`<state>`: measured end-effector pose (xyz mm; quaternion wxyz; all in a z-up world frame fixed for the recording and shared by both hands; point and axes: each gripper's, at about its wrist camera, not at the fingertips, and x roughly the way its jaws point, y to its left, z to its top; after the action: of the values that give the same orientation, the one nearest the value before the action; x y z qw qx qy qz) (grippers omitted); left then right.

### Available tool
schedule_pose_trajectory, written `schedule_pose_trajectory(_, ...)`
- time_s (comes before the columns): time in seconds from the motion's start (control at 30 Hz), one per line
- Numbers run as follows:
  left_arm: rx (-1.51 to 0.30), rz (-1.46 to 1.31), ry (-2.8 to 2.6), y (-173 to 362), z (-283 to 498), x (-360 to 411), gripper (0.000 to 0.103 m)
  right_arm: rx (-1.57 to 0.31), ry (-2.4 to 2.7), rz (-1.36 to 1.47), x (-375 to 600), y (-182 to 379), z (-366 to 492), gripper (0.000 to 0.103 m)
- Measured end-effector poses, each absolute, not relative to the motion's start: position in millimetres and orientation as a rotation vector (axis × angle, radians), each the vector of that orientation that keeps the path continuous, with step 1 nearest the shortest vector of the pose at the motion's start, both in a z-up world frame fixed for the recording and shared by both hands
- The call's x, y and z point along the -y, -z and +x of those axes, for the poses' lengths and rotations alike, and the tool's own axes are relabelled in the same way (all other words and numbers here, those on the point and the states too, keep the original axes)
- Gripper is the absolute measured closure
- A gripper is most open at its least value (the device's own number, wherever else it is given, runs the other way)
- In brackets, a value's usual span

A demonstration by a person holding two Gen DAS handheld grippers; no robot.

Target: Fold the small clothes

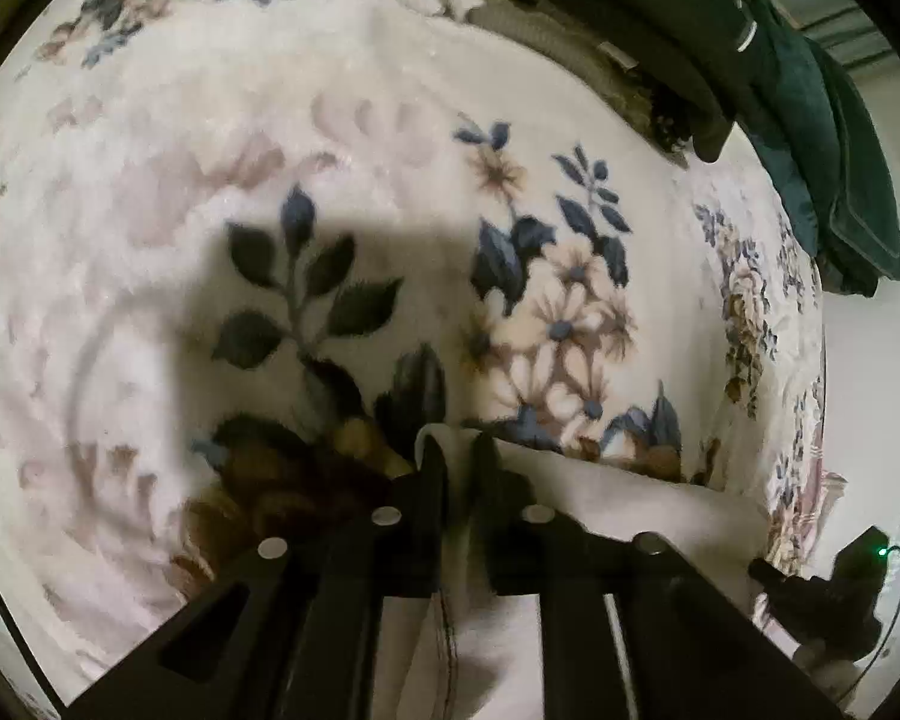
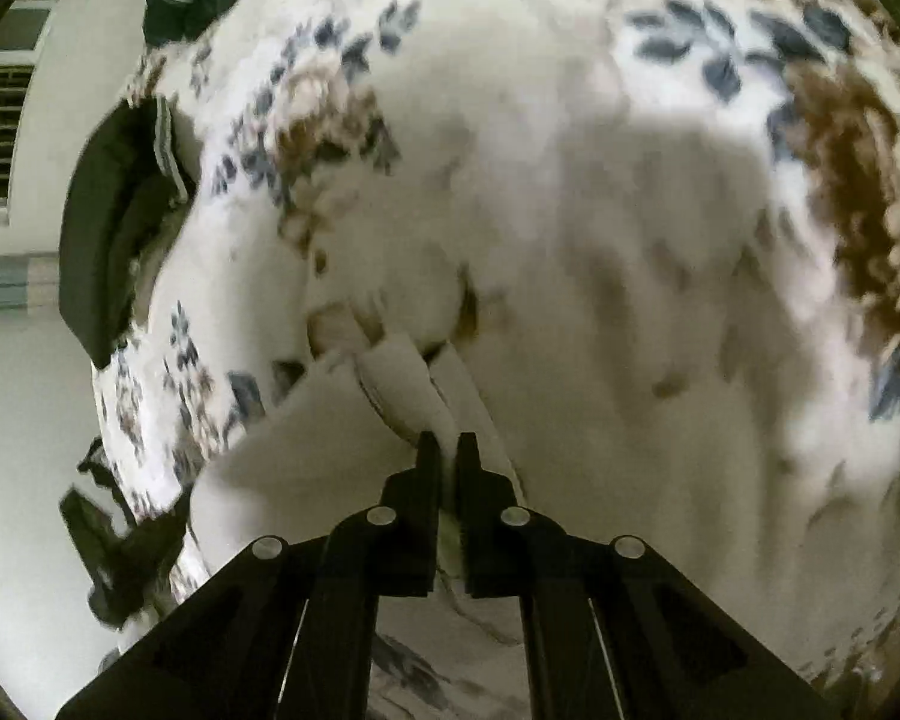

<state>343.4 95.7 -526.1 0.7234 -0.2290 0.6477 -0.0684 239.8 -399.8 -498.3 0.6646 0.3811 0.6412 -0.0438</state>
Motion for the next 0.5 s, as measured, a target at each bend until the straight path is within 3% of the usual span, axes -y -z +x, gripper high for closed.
schedule_pose_trajectory(0.03, -1.439, -0.509, 0.16, 523.4, 341.4, -97.7, 0.087, -1.454, 0.091, 0.872, 399.4, 496.2, 238.2, 0.088)
schedule_pose_trajectory(0.07, -1.44, -0.51, 0.164, 519.9, 338.8, -99.1, 0.074, -1.454, 0.087, 0.875, 400.6, 492.0, 234.3, 0.075)
schedule_pose_trajectory(0.1, -1.435, -0.507, 0.163, 514.9, 333.6, -102.6, 0.069, -1.444, 0.09, 0.871, 402.3, 485.8, 229.0, 0.055)
schedule_pose_trajectory(0.17, -1.405, -0.511, 0.157, 501.5, 316.7, -113.0, 0.062, -1.416, 0.114, 0.86, 406.0, 477.1, 212.8, 0.041)
schedule_pose_trajectory(0.37, -1.418, -0.547, 0.139, 492.5, 258.2, -116.8, 0.061, -1.499, 0.072, 1.087, 400.2, 516.9, 172.6, 0.041)
schedule_pose_trajectory(0.4, -1.428, -0.547, 0.136, 494.9, 251.5, -114.4, 0.061, -1.487, 0.058, 1.124, 398.9, 520.3, 169.4, 0.046)
schedule_pose_trajectory(0.43, -1.443, -0.548, 0.135, 498.7, 243.6, -111.3, 0.061, -1.454, 0.042, 1.165, 396.6, 521.5, 164.9, 0.058)
schedule_pose_trajectory(0.47, -1.456, -0.554, 0.136, 502.2, 237.3, -109.6, 0.061, -1.432, 0.043, 1.17, 392.5, 519.2, 161.1, 0.099)
schedule_pose_trajectory(0.5, -1.466, -0.558, 0.132, 505.4, 232.0, -108.2, 0.061, -1.422, 0.053, 1.162, 390.2, 516.0, 158.7, 0.1)
